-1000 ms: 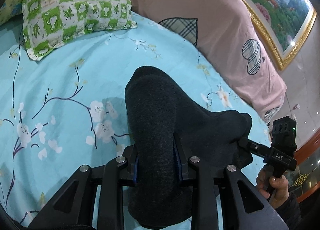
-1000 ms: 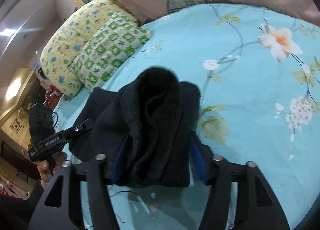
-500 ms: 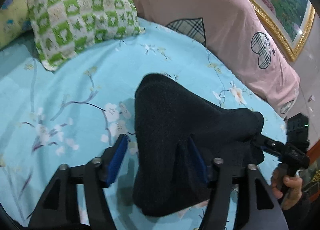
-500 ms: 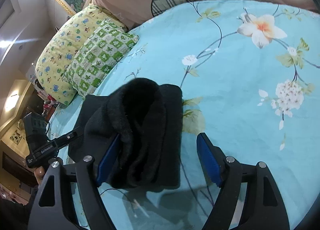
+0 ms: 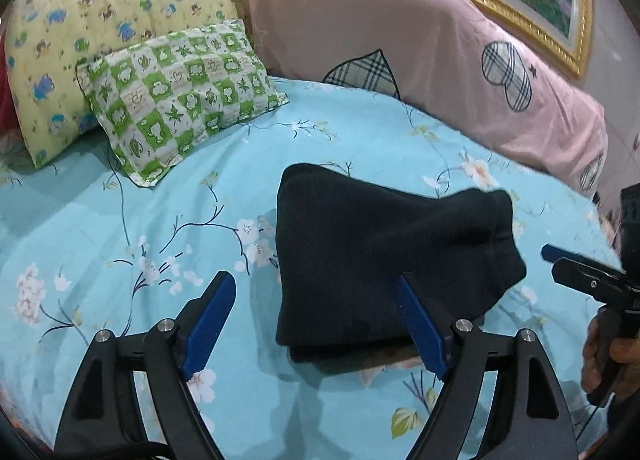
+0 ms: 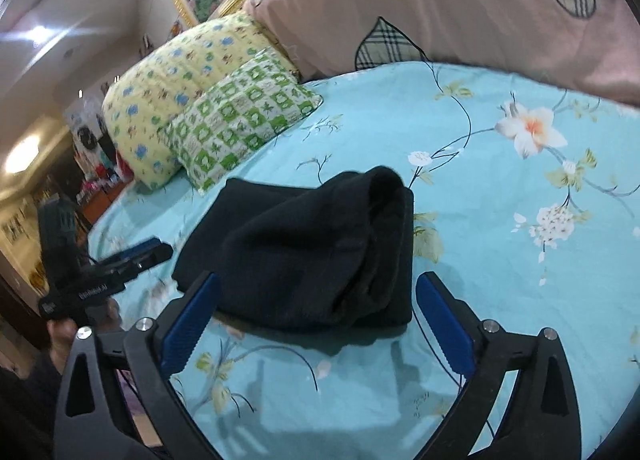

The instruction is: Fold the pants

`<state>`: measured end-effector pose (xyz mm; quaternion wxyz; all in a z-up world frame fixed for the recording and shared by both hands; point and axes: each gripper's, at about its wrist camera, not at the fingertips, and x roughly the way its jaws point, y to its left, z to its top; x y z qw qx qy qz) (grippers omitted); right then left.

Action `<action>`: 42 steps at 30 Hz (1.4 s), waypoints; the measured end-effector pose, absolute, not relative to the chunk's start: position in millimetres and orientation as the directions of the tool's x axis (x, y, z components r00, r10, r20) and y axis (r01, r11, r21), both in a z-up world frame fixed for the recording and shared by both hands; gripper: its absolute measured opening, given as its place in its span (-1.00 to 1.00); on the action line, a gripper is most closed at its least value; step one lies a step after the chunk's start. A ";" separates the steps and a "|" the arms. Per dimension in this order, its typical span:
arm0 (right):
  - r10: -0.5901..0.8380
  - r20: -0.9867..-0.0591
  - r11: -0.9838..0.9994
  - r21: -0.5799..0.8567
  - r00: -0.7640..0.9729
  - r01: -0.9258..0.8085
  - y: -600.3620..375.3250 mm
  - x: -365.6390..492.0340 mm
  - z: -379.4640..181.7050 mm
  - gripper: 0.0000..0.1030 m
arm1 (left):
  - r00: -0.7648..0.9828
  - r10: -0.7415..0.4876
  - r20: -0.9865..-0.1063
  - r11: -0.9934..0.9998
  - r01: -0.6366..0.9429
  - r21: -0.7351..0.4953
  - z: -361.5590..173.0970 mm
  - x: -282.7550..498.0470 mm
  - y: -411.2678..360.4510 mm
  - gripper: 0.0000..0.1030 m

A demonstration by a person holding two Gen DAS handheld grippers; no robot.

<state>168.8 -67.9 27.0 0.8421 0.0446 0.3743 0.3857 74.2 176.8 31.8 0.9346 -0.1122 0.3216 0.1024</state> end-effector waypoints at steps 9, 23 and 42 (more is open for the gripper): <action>0.630 -0.631 0.710 0.231 0.453 -0.665 -54.2 136.3 18.8 0.96 | 0.748 0.176 -0.640 0.959 -0.277 -0.060 19.7 64.9 155.2 0.67; 0.510 -0.669 0.771 0.077 0.541 -0.632 -37.0 125.1 7.9 0.96 | 0.740 0.243 -0.628 0.957 -0.288 0.031 6.8 58.3 135.4 0.71; 0.459 -0.686 0.805 0.052 0.564 -0.592 -30.7 123.7 -7.2 0.96 | 0.710 0.279 -0.646 0.945 -0.322 0.054 -3.7 66.3 134.7 0.72</action>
